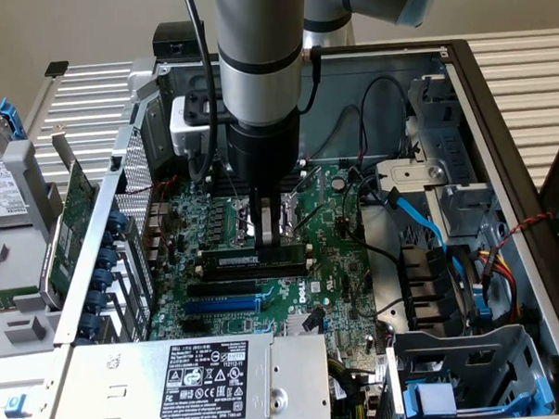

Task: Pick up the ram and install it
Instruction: 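Insert the ram into the slot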

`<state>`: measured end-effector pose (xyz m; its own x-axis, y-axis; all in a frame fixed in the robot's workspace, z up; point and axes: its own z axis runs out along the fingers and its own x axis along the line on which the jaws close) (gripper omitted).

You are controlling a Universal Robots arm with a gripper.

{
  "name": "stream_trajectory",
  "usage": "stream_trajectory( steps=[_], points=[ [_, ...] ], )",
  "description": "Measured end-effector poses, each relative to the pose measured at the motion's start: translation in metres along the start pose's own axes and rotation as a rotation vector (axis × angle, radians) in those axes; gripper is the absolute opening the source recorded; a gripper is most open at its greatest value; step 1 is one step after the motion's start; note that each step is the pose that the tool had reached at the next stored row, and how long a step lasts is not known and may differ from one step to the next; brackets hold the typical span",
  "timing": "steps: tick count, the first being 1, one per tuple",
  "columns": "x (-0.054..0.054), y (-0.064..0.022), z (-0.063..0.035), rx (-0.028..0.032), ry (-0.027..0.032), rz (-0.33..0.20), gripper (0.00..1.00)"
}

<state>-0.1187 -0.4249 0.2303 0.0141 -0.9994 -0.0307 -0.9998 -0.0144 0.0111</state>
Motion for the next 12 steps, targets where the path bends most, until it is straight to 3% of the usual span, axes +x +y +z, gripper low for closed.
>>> stream_trajectory(
  steps=[12],
  points=[
    [0.0000,0.0003,0.0013,0.0000,0.0000,0.000,0.13]
  ],
)
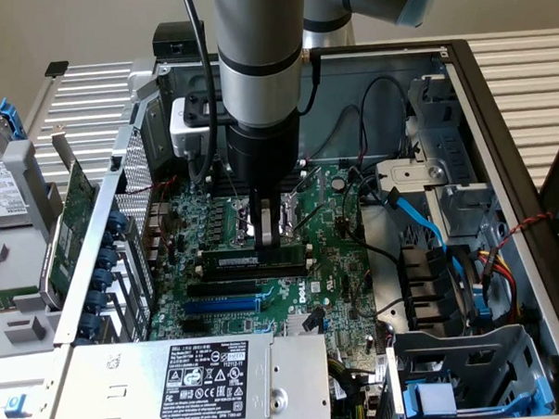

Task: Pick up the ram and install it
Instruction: 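Insert the ram into the slot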

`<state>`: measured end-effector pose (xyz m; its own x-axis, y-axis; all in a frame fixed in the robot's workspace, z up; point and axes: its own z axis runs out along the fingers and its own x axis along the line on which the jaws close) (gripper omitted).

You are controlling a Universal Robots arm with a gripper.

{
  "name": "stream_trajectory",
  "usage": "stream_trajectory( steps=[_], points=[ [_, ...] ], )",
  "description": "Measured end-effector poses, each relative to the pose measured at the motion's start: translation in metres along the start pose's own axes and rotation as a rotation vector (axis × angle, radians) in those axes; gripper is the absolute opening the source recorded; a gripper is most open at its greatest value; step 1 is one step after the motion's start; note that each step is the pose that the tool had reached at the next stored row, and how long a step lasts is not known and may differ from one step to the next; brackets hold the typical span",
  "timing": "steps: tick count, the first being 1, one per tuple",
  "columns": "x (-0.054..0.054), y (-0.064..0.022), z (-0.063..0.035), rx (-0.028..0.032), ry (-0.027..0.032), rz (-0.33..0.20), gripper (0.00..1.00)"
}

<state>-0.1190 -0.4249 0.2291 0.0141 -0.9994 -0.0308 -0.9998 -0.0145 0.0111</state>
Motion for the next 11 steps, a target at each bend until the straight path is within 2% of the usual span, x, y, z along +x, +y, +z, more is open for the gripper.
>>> stream_trajectory(
  steps=[11],
  points=[
    [0.0000,-0.0001,0.0003,0.0003,-0.0001,0.000,0.13]
  ],
)
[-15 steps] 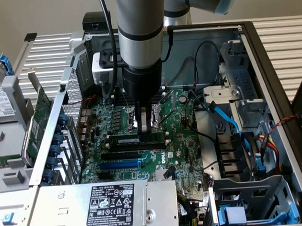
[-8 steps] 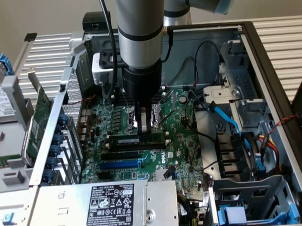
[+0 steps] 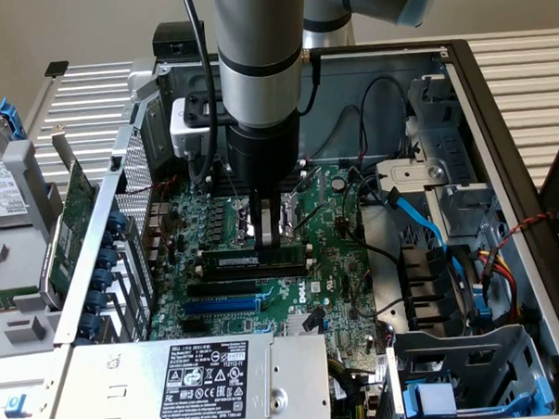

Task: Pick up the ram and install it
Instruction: 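Insert the ram into the slot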

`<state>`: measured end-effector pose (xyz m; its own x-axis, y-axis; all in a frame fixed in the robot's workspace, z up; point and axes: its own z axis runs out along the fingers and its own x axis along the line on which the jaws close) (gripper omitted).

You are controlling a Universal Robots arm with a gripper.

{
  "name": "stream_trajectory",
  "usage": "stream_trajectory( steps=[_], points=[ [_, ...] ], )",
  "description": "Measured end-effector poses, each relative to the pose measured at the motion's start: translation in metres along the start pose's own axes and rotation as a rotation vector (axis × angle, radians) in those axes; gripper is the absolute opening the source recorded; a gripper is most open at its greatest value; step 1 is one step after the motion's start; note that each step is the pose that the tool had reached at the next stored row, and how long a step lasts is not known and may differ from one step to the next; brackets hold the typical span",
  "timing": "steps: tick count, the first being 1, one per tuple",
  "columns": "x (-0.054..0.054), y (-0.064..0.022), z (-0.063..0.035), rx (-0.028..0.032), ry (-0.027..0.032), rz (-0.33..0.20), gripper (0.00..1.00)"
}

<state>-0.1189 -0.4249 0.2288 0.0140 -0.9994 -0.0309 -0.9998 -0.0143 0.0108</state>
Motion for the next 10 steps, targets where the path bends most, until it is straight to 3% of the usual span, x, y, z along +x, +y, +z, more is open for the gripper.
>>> stream_trajectory(
  steps=[10],
  points=[
    [0.0000,-0.0017,0.0000,0.0013,0.0000,0.000,0.13]
  ],
)
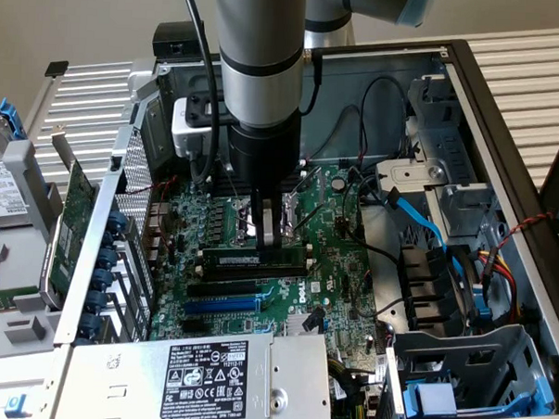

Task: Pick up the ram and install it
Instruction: 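Insert the ram into the slot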

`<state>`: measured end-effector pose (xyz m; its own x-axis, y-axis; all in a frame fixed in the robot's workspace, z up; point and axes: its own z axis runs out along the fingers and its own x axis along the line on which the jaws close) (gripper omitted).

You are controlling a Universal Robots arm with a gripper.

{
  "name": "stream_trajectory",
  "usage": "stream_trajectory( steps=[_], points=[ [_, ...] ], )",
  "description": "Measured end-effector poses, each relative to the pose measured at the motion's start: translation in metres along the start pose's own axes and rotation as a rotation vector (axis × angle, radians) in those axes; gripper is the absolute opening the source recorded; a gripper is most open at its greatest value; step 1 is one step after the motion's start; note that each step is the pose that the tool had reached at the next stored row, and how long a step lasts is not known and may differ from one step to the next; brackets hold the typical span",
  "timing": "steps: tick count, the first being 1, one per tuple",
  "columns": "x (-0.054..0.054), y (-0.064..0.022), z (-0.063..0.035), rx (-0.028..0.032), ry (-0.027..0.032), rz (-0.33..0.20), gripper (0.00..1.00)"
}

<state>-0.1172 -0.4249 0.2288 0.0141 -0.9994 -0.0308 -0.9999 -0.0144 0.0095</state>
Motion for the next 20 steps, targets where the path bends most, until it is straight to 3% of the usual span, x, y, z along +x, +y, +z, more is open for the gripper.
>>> stream_trajectory(
  steps=[11,15,20],
  points=[
    [-0.0002,0.0017,-0.0056,0.0018,-0.0001,0.000,0.13],
    [-0.0003,0.0031,-0.0064,0.0123,0.0004,0.000,0.13],
    [-0.0004,0.0046,-0.0071,0.0346,0.0018,-0.001,0.13]
  ],
)
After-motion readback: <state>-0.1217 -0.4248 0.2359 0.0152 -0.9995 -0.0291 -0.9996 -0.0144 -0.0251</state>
